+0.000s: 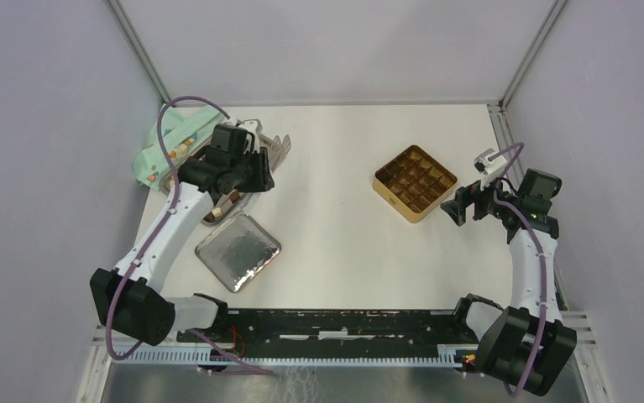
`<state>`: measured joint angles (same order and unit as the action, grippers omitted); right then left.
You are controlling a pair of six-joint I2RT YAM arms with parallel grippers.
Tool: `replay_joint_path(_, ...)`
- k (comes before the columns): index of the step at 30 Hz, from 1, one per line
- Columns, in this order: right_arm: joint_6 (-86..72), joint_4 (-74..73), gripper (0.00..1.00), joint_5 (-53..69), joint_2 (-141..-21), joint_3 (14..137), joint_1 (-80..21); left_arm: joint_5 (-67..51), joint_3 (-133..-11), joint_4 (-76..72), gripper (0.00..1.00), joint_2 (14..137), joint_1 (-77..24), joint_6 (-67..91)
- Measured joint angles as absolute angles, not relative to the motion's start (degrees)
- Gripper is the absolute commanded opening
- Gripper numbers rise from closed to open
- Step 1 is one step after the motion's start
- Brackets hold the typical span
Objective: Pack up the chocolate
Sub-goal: Place the fake chocolate in the packing box.
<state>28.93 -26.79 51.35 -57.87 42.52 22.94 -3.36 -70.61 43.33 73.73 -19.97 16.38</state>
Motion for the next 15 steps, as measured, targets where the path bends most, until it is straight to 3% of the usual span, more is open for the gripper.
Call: replay_joint_path(15,28.71,-19.18,0.98,51.48,-60.73,38.72,16.64,1.48,-63.29,41.3,0.45,72.16,-7.55,11.64)
